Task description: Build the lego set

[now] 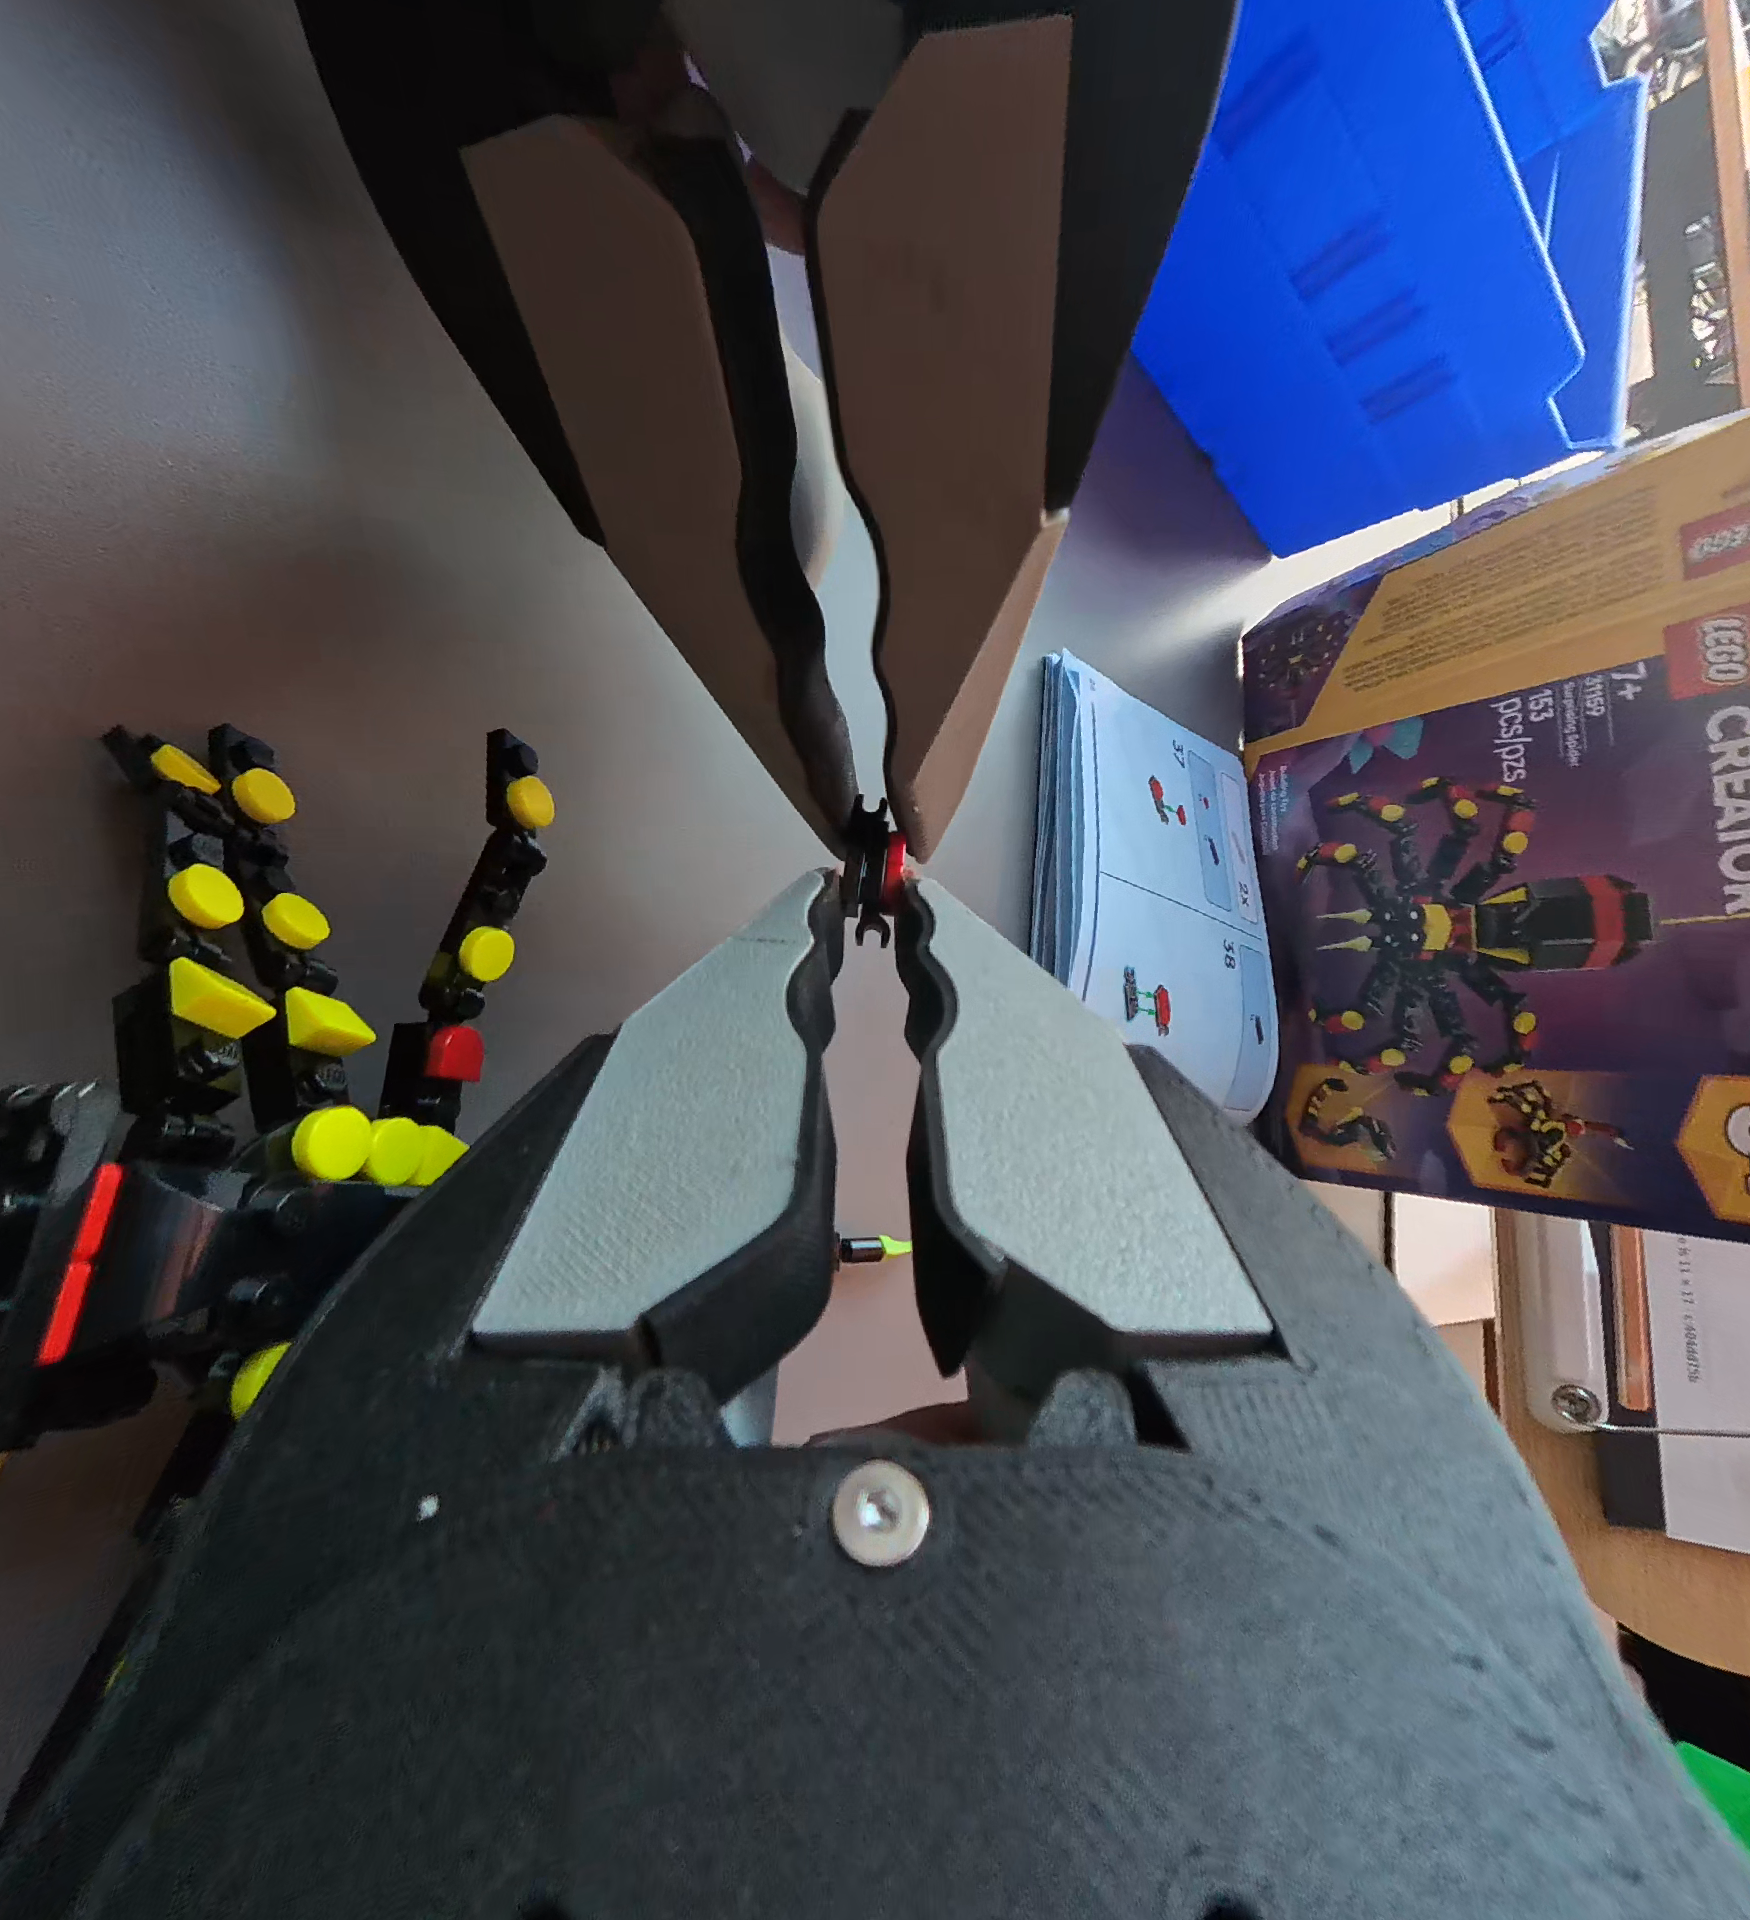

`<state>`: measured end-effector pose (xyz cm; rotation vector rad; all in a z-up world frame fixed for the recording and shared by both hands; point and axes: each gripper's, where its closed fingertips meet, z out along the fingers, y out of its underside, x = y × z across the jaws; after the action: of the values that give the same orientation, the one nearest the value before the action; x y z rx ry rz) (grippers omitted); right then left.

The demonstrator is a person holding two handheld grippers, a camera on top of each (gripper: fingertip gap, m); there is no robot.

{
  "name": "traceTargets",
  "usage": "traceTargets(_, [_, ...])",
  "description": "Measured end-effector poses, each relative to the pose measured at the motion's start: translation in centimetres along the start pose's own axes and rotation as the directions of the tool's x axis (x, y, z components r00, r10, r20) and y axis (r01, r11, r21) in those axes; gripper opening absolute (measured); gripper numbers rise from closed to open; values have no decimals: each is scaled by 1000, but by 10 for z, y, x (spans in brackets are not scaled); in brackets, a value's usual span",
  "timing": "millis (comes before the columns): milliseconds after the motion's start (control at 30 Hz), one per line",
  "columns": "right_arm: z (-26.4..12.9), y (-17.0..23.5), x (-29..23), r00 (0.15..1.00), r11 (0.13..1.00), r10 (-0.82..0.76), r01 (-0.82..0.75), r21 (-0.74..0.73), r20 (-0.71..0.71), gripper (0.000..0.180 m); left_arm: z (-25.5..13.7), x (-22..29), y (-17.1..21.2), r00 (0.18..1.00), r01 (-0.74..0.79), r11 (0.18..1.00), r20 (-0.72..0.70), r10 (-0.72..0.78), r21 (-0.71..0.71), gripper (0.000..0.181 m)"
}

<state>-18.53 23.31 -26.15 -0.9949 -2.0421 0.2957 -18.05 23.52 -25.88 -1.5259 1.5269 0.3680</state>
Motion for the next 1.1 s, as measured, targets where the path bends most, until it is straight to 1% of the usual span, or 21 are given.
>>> traceTargets(67, [1,1,0,1000,1000,-4,4,-4,-7,7,1,-2,0,1000,7,1000,7,-8,12,6])
traceTargets(200, [0,1,7,999,1000,20,-20,10,-35,8,2,-8,1,996,93,994,-3,-93,66,7])
traceTargets(300, [1,-1,6,992,991,123,-125,46,36,8,2,-7,0,986,168,979,-43,-164,116,8])
traceTargets(400, [1,0,6,987,987,151,-154,51,57,8,4,-7,1,990,138,985,-29,-135,107,8])
traceTargets(467, [-1,-1,7,985,983,162,-167,74,62,9,3,-11,-2,981,196,972,-39,-192,133,8])
traceTargets(500, [-4,-3,12,986,982,159,-163,99,40,10,0,-15,-4,970,243,955,-48,-239,172,7])
traceTargets(567, [-13,-10,22,985,970,174,-173,169,8,16,-7,-25,-10,938,346,900,-91,-334,265,8])
traceTargets(633, [-24,-20,28,981,950,195,-189,250,1,9,-14,-33,-13,900,435,833,-139,-413,342,8])
traceTargets(733, [-41,-34,37,978,917,208,-183,354,-32,8,-26,-43,-24,862,502,734,-198,-466,457,7])
traceTargets(800, [-50,-42,38,982,907,175,-133,400,-72,8,-33,-46,-32,845,529,682,-236,-481,505,7])
traceTargets(900, [-55,-48,36,985,906,128,-70,417,-112,8,-36,-44,-38,847,527,668,-258,-466,526,7])
traceTargets(1000, [-54,-50,34,986,906,123,-67,418,-109,8,-35,-42,-40,849,524,675,-260,-460,520,7])
traceTargets(1100, [-56,-52,34,986,898,129,-70,434,-108,8,-38,-44,-41,847,526,663,-261,-463,532,7])
